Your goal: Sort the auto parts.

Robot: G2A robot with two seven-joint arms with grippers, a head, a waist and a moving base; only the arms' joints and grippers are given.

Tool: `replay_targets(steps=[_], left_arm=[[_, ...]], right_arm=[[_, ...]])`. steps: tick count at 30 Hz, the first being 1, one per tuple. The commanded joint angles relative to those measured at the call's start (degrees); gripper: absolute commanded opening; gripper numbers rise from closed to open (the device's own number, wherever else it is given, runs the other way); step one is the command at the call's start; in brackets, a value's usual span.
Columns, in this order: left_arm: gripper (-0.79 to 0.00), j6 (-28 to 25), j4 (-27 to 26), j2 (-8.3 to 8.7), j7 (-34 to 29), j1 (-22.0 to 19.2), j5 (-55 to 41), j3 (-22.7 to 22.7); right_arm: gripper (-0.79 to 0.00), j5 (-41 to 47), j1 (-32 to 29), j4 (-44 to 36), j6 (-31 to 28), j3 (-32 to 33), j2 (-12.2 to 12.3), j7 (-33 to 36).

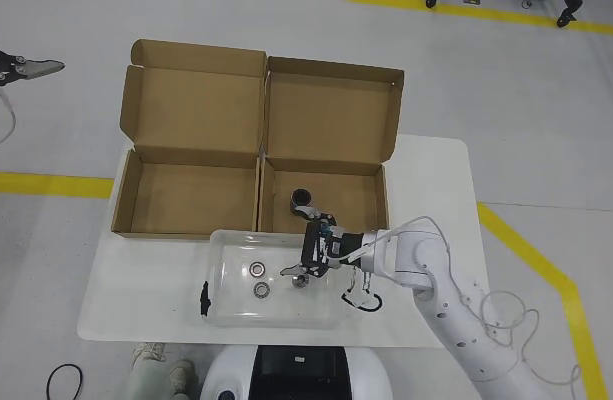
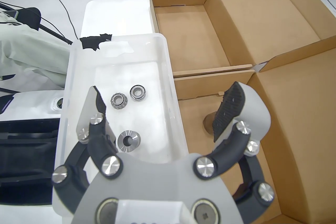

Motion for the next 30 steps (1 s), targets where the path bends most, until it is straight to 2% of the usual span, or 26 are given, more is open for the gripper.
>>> replay_targets(steps=[1, 12, 18, 30], left_arm=[[0.000, 0.00, 0.00, 0.00, 0.00, 0.00, 0.00, 0.00], [0.000, 0.00, 0.00, 0.00, 0.00, 0.00, 0.00, 0.00], [0.000, 0.00, 0.00, 0.00, 0.00, 0.00, 0.00, 0.00], [0.000, 0.00, 0.00, 0.00, 0.00, 0.00, 0.00, 0.00]], right_arm=[[0.000, 0.00, 0.00, -0.01, 0.01, 0.00, 0.00, 0.02], [0.000, 0.00, 0.00, -0.01, 0.01, 0.00, 0.00, 0.02], [0.000, -4.50, -0.39, -3.11, -1.10, -2.22, 0.25, 0.82], [0.000, -10.80, -5.24, -7.02, 1.58, -5.25, 1.19, 9.30]])
